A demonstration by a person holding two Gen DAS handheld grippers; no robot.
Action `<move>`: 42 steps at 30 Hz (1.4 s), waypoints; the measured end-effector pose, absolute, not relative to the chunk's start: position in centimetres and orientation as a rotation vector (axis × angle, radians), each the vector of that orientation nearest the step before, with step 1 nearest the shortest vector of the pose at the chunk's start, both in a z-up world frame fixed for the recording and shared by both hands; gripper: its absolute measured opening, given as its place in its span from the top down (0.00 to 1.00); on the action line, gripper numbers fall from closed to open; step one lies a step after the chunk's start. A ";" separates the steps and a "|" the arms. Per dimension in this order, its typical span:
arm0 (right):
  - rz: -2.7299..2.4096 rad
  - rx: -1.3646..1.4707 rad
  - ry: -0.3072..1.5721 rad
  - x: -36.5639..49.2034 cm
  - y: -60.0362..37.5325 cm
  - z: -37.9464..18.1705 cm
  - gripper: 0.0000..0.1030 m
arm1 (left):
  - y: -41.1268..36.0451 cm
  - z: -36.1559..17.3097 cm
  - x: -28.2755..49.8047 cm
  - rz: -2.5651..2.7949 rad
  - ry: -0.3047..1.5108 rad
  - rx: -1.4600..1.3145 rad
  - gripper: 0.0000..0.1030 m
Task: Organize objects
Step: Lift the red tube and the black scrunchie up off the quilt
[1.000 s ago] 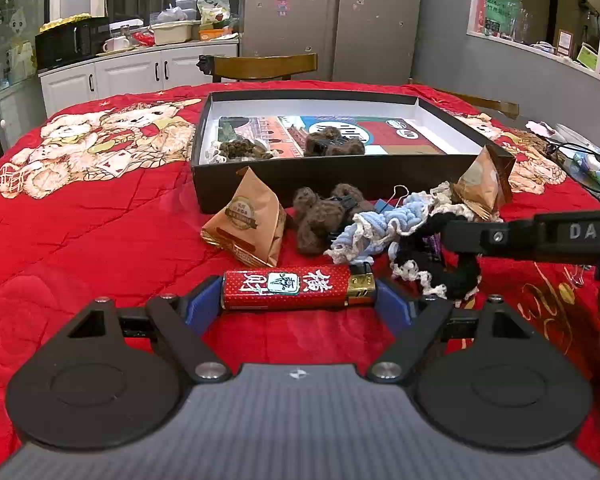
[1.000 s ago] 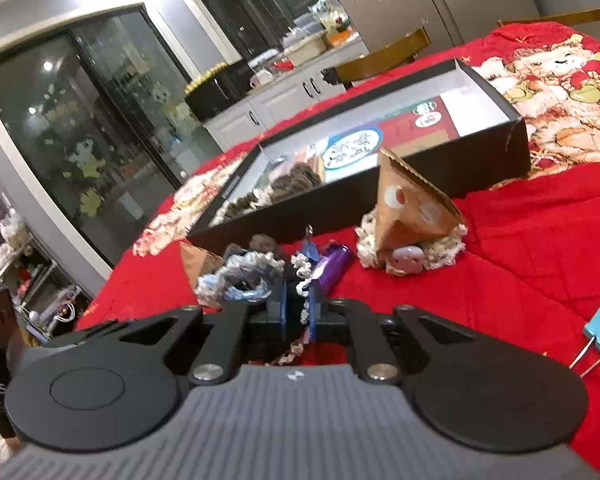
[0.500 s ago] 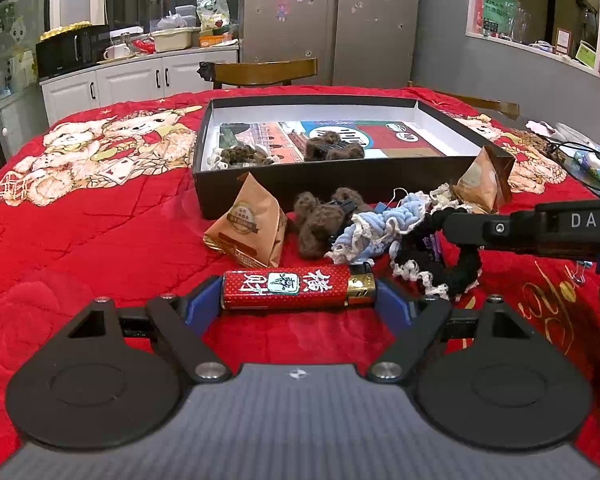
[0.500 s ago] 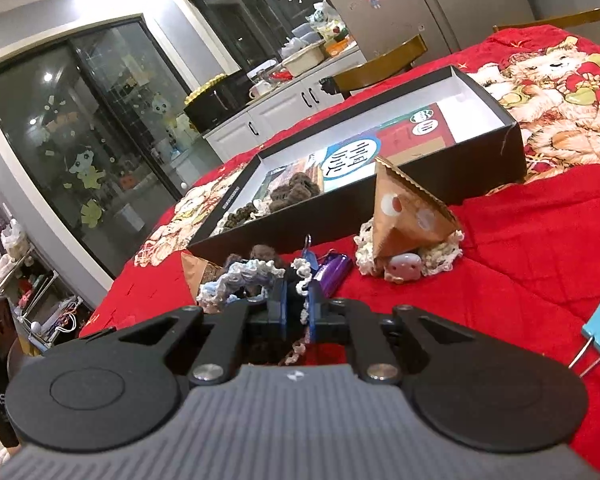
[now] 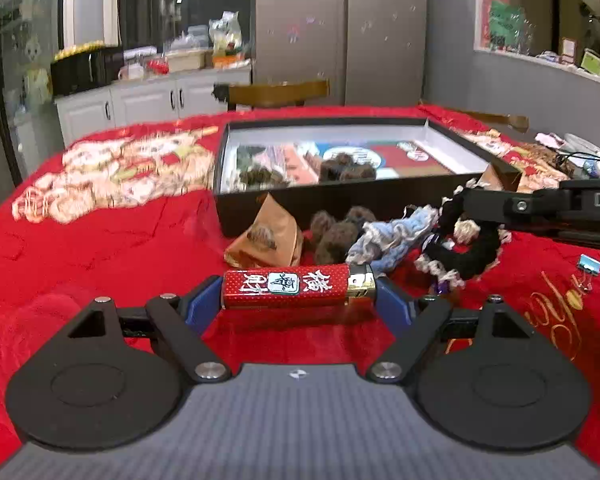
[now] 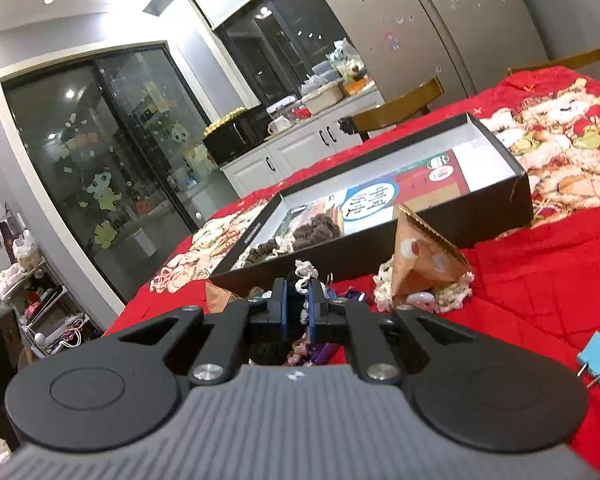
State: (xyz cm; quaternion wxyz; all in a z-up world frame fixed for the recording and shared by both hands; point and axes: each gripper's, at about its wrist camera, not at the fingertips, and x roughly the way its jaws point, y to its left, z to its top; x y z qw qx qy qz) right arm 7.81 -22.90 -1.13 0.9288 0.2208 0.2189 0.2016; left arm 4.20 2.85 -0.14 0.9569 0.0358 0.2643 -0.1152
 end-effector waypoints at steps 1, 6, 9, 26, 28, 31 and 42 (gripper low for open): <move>0.413 0.451 0.441 7.7 -22.9 -1.0 0.89 | 2.8 0.0 3.9 -0.239 0.520 0.078 0.18; 0.418 0.460 0.407 7.5 -23.2 -0.6 0.89 | 2.7 0.6 3.0 -0.247 0.468 0.090 0.18; 0.419 0.458 0.390 7.3 -23.2 -0.3 0.89 | 3.0 0.8 2.8 -0.252 0.452 0.066 0.18; 0.498 0.368 0.222 5.5 -21.9 5.0 0.89 | 4.3 4.1 2.4 -0.210 0.345 -0.009 0.18; 0.514 0.353 0.215 5.3 -21.5 6.6 0.89 | 4.4 5.4 2.1 -0.206 0.317 -0.012 0.18; 0.525 0.338 0.185 5.2 -20.9 8.9 0.89 | 4.5 7.5 1.7 -0.200 0.274 -0.008 0.18; 0.464 0.323 0.063 7.2 -20.3 15.3 0.89 | 4.2 15.1 3.0 -0.154 0.154 0.013 0.18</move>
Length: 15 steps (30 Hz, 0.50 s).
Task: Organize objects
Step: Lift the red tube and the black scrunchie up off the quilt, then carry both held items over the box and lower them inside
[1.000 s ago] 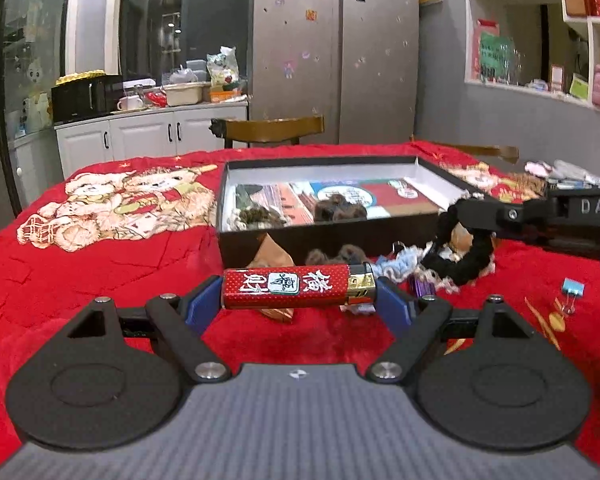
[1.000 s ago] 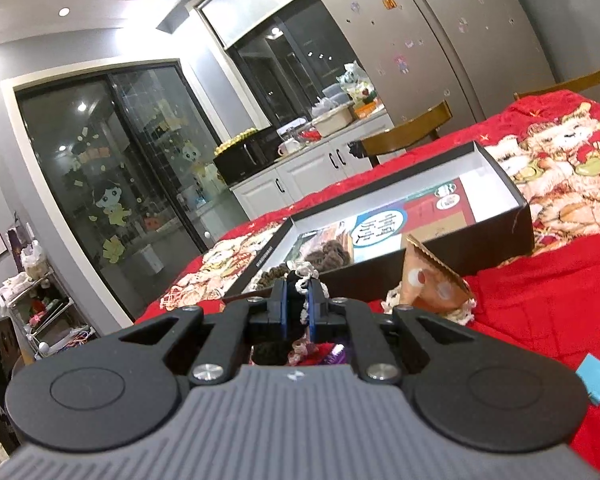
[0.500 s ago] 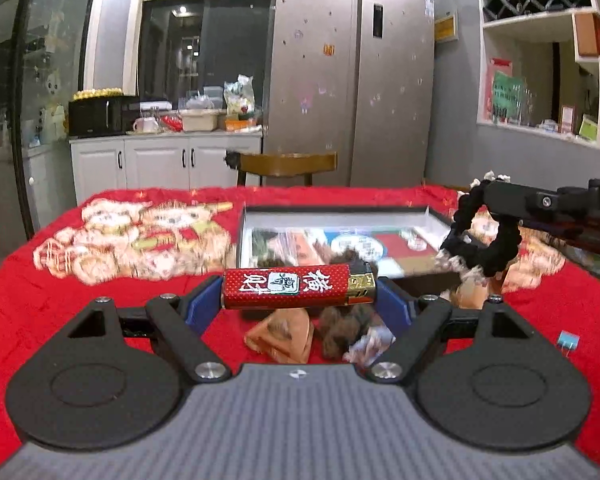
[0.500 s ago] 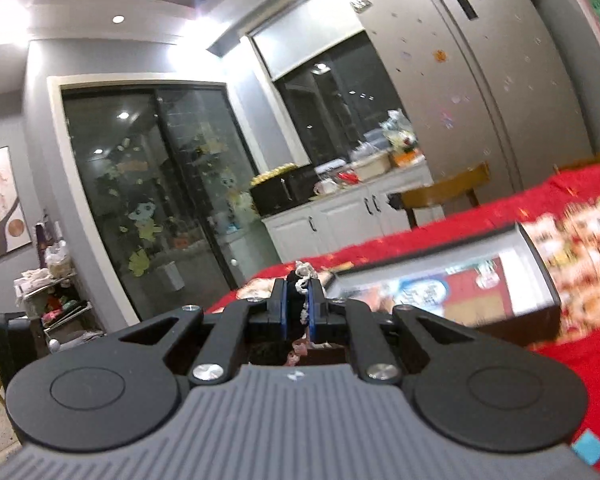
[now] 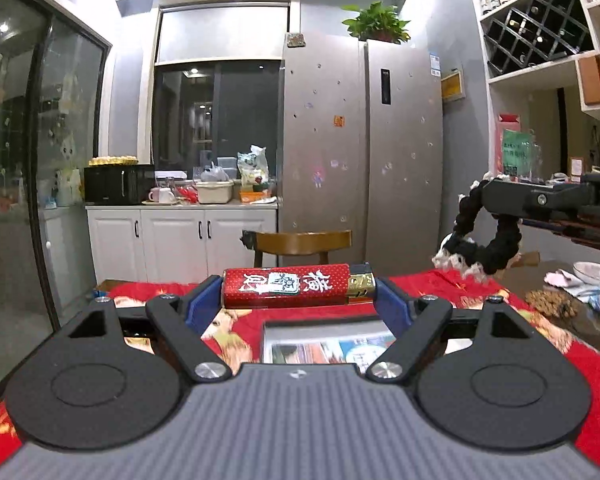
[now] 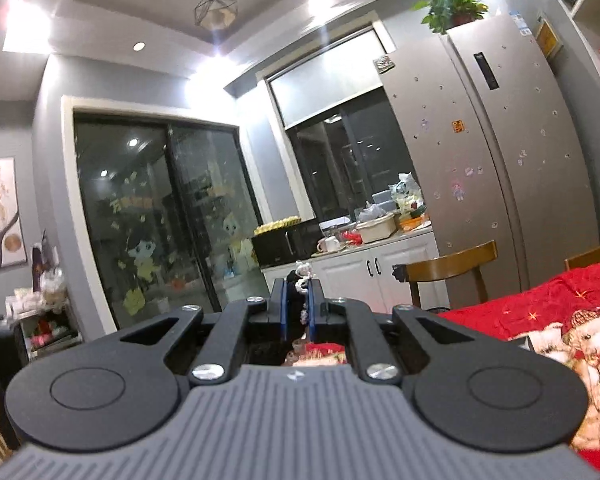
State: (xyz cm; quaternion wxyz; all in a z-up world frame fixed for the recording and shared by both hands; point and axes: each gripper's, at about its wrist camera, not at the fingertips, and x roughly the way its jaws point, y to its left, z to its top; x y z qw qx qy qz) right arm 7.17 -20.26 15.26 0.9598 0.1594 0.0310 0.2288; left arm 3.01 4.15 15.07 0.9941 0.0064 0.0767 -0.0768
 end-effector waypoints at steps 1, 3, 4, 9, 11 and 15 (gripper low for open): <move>0.452 0.345 0.062 7.7 -20.5 15.7 0.89 | 4.2 15.5 3.4 -0.154 0.155 0.008 0.18; 0.429 0.385 0.056 9.0 -21.0 16.3 0.89 | 4.3 16.3 4.6 -0.154 0.167 -0.005 0.18; 0.421 0.402 0.051 9.8 -21.3 16.5 0.89 | 4.2 16.6 5.2 -0.147 0.173 -0.003 0.18; 0.427 0.456 0.079 13.5 -22.0 16.9 0.89 | 3.4 18.1 8.3 -0.119 0.193 0.034 0.18; 0.428 0.471 0.094 14.9 -22.1 16.7 0.88 | 3.1 18.7 9.5 -0.133 0.196 0.023 0.18; 0.448 0.490 0.152 17.7 -21.9 16.2 0.88 | 2.4 19.2 12.0 -0.136 0.193 0.006 0.18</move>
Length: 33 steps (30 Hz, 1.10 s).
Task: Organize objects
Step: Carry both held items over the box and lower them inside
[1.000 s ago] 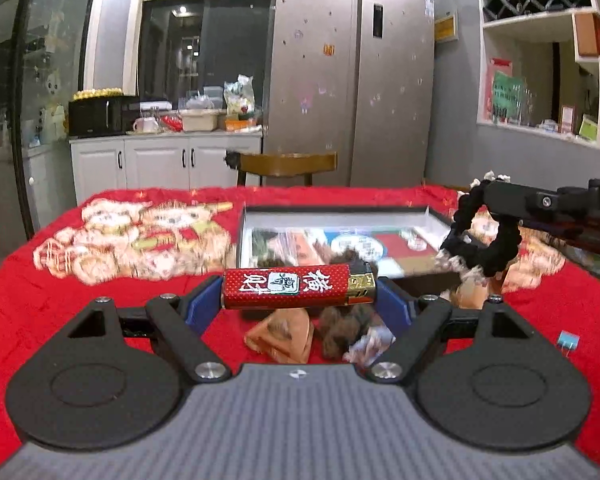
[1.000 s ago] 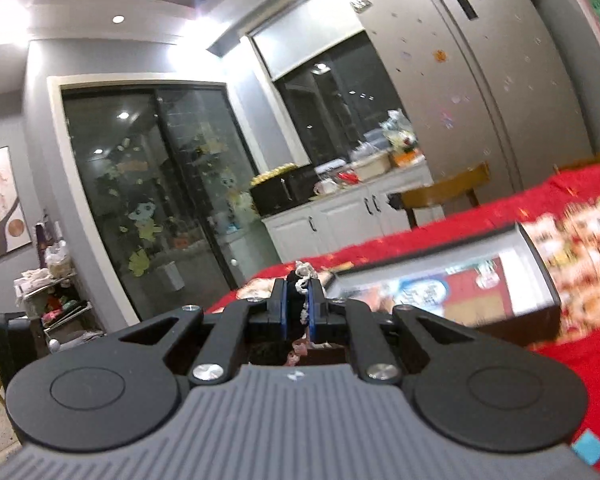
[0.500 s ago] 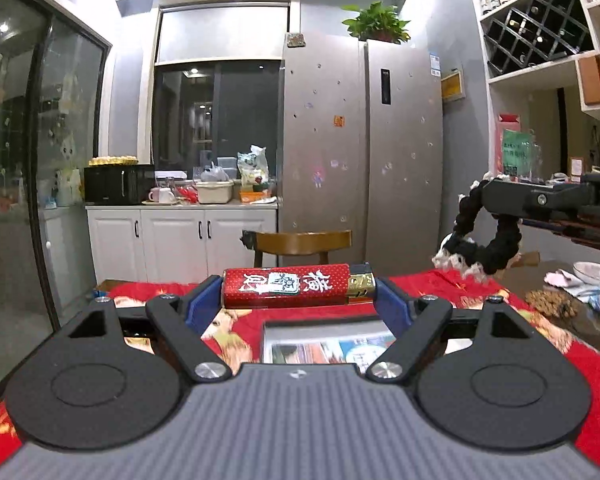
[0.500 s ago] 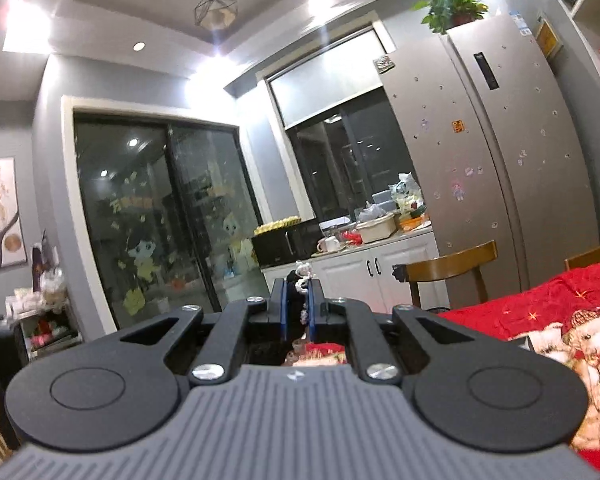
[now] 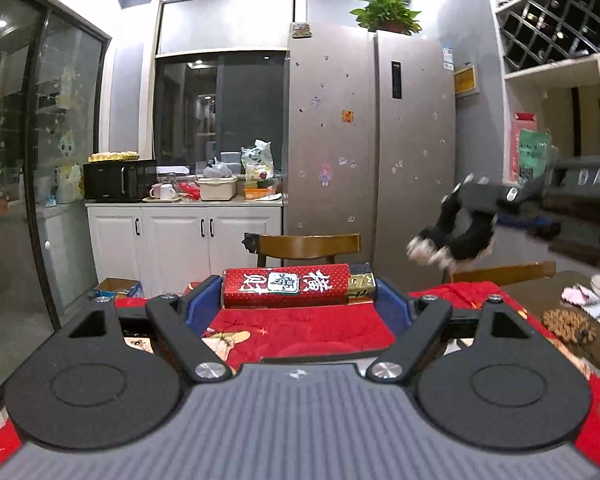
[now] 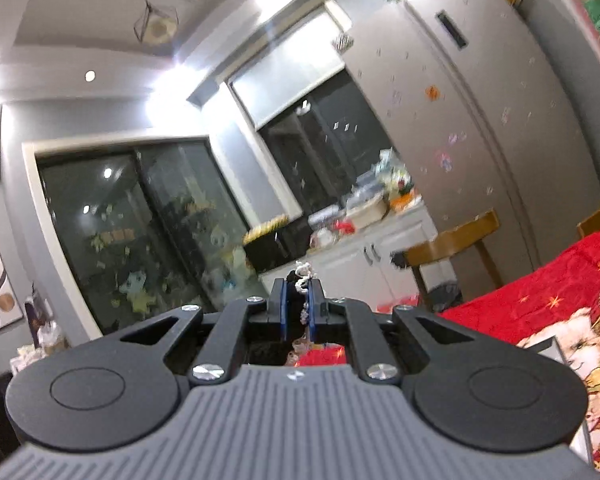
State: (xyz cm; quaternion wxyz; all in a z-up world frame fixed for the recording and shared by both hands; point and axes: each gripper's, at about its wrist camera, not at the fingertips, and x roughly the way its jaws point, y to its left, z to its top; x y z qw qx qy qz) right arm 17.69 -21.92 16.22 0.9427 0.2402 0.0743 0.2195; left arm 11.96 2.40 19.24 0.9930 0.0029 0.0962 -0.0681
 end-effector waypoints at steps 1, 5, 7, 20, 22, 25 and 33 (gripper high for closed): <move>0.437 0.500 0.152 18.2 -22.0 16.0 0.88 | 2.3 19.3 12.7 -0.140 0.198 0.004 0.18; 0.422 0.508 0.168 20.4 -21.8 15.6 0.88 | 2.0 18.9 15.4 -0.140 0.218 -0.015 0.18; 0.414 0.531 0.197 21.7 -21.7 15.0 0.88 | 2.1 18.5 17.2 -0.147 0.240 -0.036 0.18; 0.334 0.538 0.402 27.0 -21.5 8.3 0.88 | 3.5 10.4 24.8 -0.226 0.466 -0.054 0.18; 0.303 0.518 0.443 27.8 -21.1 7.2 0.88 | 3.6 9.1 25.6 -0.220 0.505 -0.039 0.18; 0.273 0.500 0.533 29.1 -20.3 5.3 0.88 | 3.4 6.8 26.5 -0.217 0.559 -0.007 0.18; 0.264 0.532 0.637 29.8 -20.6 2.4 0.88 | 3.4 3.6 27.7 -0.210 0.661 0.028 0.18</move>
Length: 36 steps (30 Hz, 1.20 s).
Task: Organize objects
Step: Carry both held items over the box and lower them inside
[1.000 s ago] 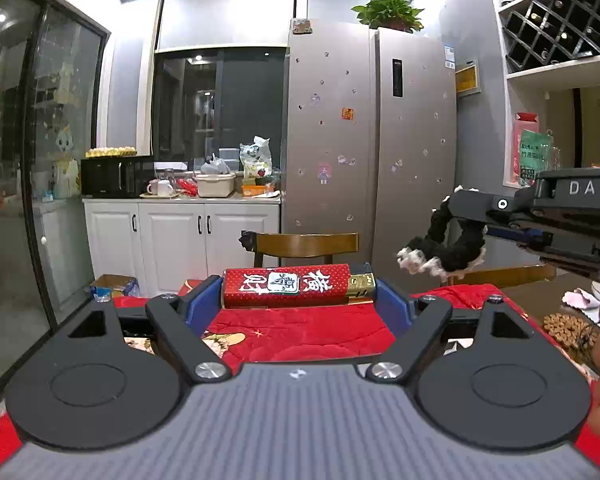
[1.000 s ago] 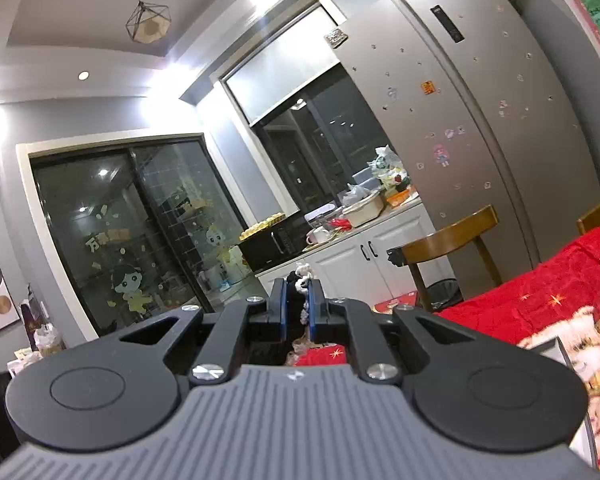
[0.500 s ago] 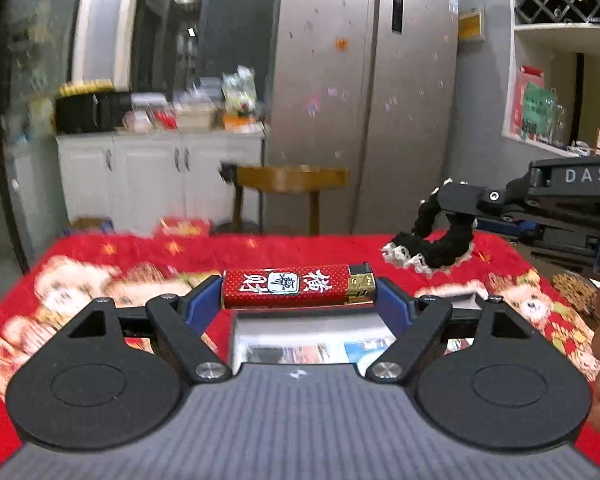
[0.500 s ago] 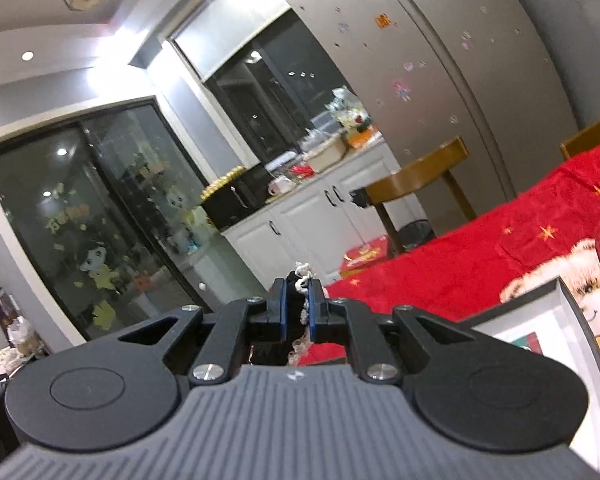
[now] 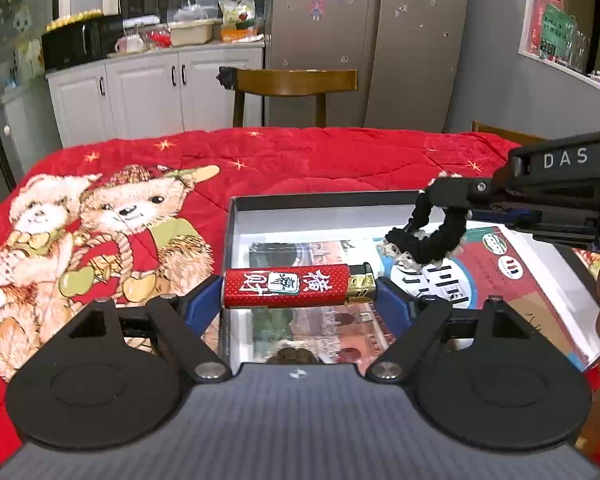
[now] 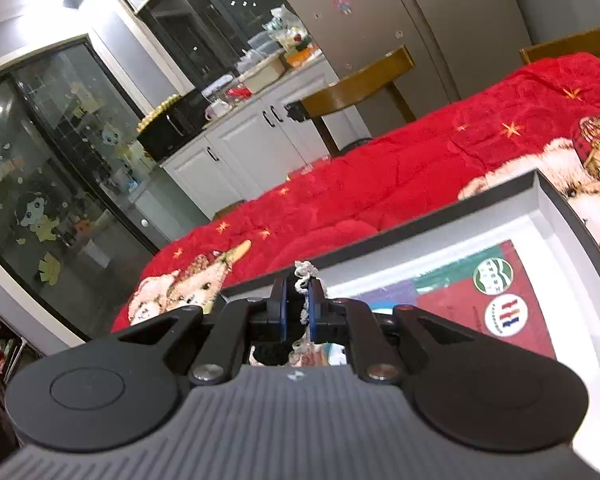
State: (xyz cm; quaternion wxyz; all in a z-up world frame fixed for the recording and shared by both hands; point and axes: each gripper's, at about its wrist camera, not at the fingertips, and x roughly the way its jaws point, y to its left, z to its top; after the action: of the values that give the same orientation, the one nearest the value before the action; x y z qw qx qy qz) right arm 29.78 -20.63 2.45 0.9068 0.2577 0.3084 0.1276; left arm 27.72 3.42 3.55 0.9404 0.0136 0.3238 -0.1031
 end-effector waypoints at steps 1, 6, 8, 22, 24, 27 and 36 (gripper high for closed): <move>0.263 0.533 0.643 29.8 -20.7 2.4 0.88 | 3.4 3.6 27.7 -0.209 0.667 0.031 0.18; 0.256 0.527 0.686 30.0 -20.6 2.0 0.88 | 3.7 3.5 27.8 -0.210 0.667 0.028 0.18; 0.254 0.522 0.698 30.1 -20.4 1.9 0.88 | 3.6 3.6 27.6 -0.205 0.668 0.033 0.18; 0.260 0.516 0.731 30.4 -20.0 1.1 0.88 | 2.2 3.5 26.8 -0.205 0.652 0.062 0.18; 0.262 0.518 0.735 30.5 -19.9 1.1 0.88 | 2.2 3.3 26.7 -0.208 0.658 0.059 0.18; 0.264 0.520 0.744 30.6 -19.9 0.9 0.88 | 2.0 3.1 26.7 -0.215 0.668 0.066 0.18; 0.257 0.519 0.758 30.6 -19.7 0.6 0.88 | 2.3 2.4 27.4 -0.230 0.715 0.034 0.18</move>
State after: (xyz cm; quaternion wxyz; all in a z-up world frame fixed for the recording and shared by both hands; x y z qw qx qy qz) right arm 30.64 -19.67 0.60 0.8885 0.2498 0.3646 0.1237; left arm 27.37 2.33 2.40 0.9301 0.0168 0.3493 -0.1122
